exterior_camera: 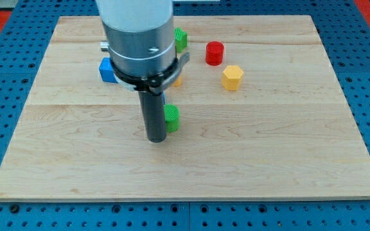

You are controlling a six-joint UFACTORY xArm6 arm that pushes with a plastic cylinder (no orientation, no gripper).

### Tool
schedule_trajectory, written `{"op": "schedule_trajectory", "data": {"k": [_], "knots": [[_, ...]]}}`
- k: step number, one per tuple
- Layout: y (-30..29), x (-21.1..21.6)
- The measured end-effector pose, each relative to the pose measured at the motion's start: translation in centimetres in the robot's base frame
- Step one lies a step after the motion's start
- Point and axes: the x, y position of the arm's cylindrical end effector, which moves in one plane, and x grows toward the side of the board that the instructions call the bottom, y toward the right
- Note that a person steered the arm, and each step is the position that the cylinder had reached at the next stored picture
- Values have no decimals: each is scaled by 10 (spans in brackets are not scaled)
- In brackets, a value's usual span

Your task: Push the green circle towards the center

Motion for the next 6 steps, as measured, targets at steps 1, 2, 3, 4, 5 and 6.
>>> {"op": "schedule_trajectory", "data": {"k": [1, 2, 3, 4, 5, 6], "knots": [[7, 0], [7, 0], [7, -4], [7, -18], [7, -33], [7, -46]]}}
